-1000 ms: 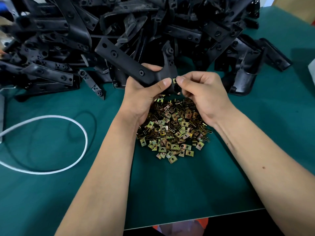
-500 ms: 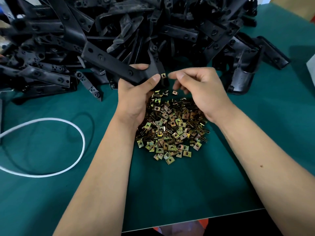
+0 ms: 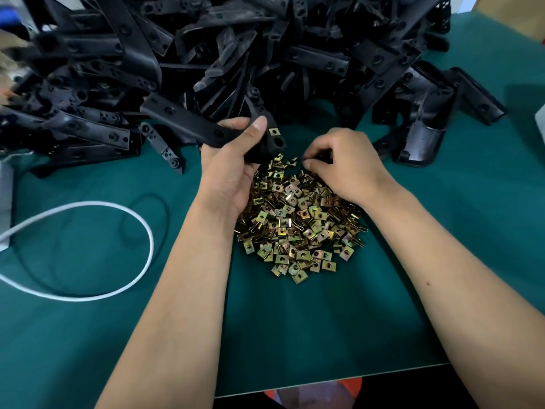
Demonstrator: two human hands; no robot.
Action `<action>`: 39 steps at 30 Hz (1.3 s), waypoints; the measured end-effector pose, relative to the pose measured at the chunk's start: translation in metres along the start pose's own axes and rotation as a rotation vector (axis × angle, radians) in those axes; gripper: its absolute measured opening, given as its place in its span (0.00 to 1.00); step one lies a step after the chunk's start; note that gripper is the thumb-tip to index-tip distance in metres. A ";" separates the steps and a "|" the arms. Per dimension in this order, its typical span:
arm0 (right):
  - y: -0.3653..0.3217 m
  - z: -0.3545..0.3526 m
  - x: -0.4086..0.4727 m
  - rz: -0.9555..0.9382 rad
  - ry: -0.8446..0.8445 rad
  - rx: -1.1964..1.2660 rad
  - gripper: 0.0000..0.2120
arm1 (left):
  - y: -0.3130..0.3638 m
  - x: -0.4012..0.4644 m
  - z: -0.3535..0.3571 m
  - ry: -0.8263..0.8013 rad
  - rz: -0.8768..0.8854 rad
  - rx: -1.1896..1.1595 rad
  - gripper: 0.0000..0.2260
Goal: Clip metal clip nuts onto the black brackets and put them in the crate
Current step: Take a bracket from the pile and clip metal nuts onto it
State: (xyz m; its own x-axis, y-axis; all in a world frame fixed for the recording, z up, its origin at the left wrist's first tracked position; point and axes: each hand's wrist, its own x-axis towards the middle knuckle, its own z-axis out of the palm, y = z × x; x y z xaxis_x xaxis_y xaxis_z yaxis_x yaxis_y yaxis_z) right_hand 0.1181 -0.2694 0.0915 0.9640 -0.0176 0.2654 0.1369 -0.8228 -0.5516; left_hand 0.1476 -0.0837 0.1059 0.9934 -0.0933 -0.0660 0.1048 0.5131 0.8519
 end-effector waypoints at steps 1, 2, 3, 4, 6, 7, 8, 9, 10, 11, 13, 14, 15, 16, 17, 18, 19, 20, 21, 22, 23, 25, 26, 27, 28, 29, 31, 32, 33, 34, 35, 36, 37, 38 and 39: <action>-0.001 0.000 -0.001 -0.011 -0.009 -0.009 0.04 | 0.000 0.000 0.000 -0.006 -0.001 0.007 0.09; -0.001 0.001 -0.001 -0.026 -0.017 -0.023 0.04 | 0.000 -0.001 0.000 -0.017 -0.001 0.011 0.11; -0.001 0.001 -0.002 -0.039 -0.026 -0.037 0.04 | 0.001 -0.001 0.000 -0.024 -0.002 0.014 0.14; -0.002 0.000 -0.003 -0.046 -0.036 -0.045 0.05 | 0.000 -0.001 -0.001 -0.024 -0.006 0.023 0.16; -0.002 -0.003 -0.004 -0.051 -0.064 -0.040 0.06 | 0.001 0.000 -0.002 -0.022 -0.016 0.060 0.17; -0.002 -0.004 -0.005 -0.051 -0.083 -0.036 0.07 | 0.001 -0.001 -0.002 -0.025 -0.020 0.078 0.17; -0.002 -0.006 -0.005 -0.051 -0.101 -0.033 0.07 | 0.001 -0.001 -0.002 -0.027 -0.022 0.085 0.18; -0.002 -0.007 -0.006 -0.049 -0.117 -0.030 0.07 | 0.001 -0.001 -0.003 -0.025 -0.023 0.089 0.18; -0.002 -0.008 -0.006 -0.043 -0.132 -0.023 0.06 | 0.001 -0.001 -0.003 -0.024 -0.025 0.093 0.18; -0.003 -0.009 -0.006 -0.033 -0.144 -0.015 0.06 | 0.001 -0.001 -0.003 -0.023 -0.026 0.097 0.18; -0.005 -0.008 -0.007 -0.025 -0.155 -0.019 0.05 | 0.001 0.000 -0.003 -0.018 -0.026 0.094 0.18; -0.006 -0.007 -0.008 -0.029 -0.149 -0.032 0.05 | 0.001 0.000 -0.003 -0.012 -0.025 0.089 0.19; -0.006 -0.006 -0.009 -0.031 -0.138 -0.041 0.05 | 0.000 0.001 -0.004 -0.007 -0.024 0.085 0.19; -0.007 -0.006 -0.009 -0.028 -0.123 -0.039 0.05 | 0.000 0.002 -0.004 -0.006 -0.022 0.082 0.20; -0.007 -0.005 -0.010 -0.025 -0.106 -0.026 0.04 | 0.000 0.002 -0.004 -0.008 -0.020 0.082 0.20; -0.007 -0.005 -0.011 -0.024 -0.082 -0.007 0.03 | 0.000 0.002 -0.004 -0.012 -0.019 0.083 0.20; -0.007 -0.005 -0.011 -0.025 -0.053 0.018 0.03 | 0.001 0.002 -0.004 -0.015 -0.018 0.086 0.20; -0.008 -0.005 -0.011 -0.024 -0.021 0.051 0.04 | 0.001 0.003 -0.004 -0.018 -0.019 0.089 0.20; -0.009 -0.006 -0.011 -0.024 0.011 0.090 0.05 | 0.001 0.003 -0.004 -0.021 -0.019 0.089 0.20; -0.010 -0.006 -0.010 -0.026 0.038 0.124 0.07 | 0.001 0.002 -0.004 -0.022 -0.020 0.086 0.19; -0.012 -0.007 -0.010 -0.033 0.059 0.147 0.08 | 0.002 0.002 -0.004 -0.023 -0.021 0.081 0.19; -0.014 -0.009 -0.011 -0.049 0.076 0.179 0.10 | 0.002 0.001 -0.004 -0.021 -0.020 0.065 0.19; -0.015 -0.009 -0.012 -0.054 0.072 0.200 0.10 | 0.003 0.001 -0.004 -0.019 -0.019 0.057 0.19; -0.015 -0.008 -0.013 -0.054 0.065 0.223 0.10 | 0.003 0.001 -0.003 -0.016 -0.018 0.047 0.19; -0.015 -0.008 -0.014 -0.049 0.059 0.247 0.10 | 0.003 0.000 -0.003 -0.013 -0.019 0.037 0.19; -0.015 -0.007 -0.014 -0.042 0.056 0.271 0.09 | 0.004 0.000 -0.003 -0.010 -0.020 0.026 0.19; -0.015 -0.006 -0.015 -0.024 0.051 0.322 0.09 | 0.005 0.000 -0.003 -0.007 -0.026 0.016 0.19; -0.015 -0.006 -0.015 -0.009 0.050 0.366 0.09 | 0.005 0.000 -0.003 -0.006 -0.030 0.015 0.19; -0.015 -0.006 -0.015 0.011 0.051 0.430 0.10 | 0.005 -0.001 -0.003 -0.005 -0.033 0.015 0.19; -0.016 -0.007 -0.015 0.030 0.054 0.505 0.10 | 0.005 -0.001 -0.003 -0.002 -0.036 0.012 0.19; -0.017 -0.007 -0.015 0.047 0.057 0.580 0.11 | 0.006 -0.001 -0.003 0.000 -0.039 0.009 0.19; -0.018 -0.007 -0.015 0.065 0.058 0.648 0.11 | 0.006 -0.001 -0.003 0.000 -0.041 0.008 0.19; -0.018 -0.008 -0.015 0.082 0.062 0.705 0.11 | 0.006 -0.001 -0.003 -0.001 -0.043 0.011 0.19; -0.018 -0.008 -0.015 0.098 0.070 0.749 0.11 | 0.006 -0.001 -0.003 -0.004 -0.045 0.015 0.19; -0.017 -0.008 -0.015 0.110 0.076 0.779 0.10 | 0.006 -0.002 -0.003 -0.008 -0.048 0.020 0.19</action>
State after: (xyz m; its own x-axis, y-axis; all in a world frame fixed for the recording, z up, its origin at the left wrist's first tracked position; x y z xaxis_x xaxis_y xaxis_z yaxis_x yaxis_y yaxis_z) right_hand 0.0994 -0.2591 0.1032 0.9667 -0.1379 0.2155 0.1895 -0.1800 -0.9653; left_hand 0.1468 -0.0779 0.1098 0.9869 -0.1244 -0.1031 0.1515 0.4910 0.8579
